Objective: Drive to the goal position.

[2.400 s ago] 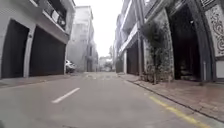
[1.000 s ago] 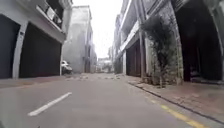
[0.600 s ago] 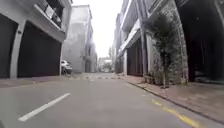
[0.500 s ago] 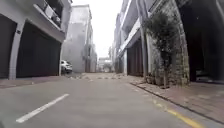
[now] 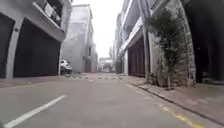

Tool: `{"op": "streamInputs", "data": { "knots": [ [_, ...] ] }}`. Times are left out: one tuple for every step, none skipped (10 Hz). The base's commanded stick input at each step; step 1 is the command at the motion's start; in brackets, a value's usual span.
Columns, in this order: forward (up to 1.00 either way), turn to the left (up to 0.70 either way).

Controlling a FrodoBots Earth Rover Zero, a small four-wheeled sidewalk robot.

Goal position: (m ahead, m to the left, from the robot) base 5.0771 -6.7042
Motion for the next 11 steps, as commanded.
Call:
{"op": "streamInputs", "data": {
  "knots": [
    [0.50,0.00],
    [0.50,0.00],
    [0.50,0.00],
    [0.50,0.00],
    [0.50,0.00],
    [0.50,0.00],
    [0.50,0.00],
    [0.50,0.00],
    [0.50,0.00],
    [0.50,0.00],
    [0.50,0.00]
  ]
}}
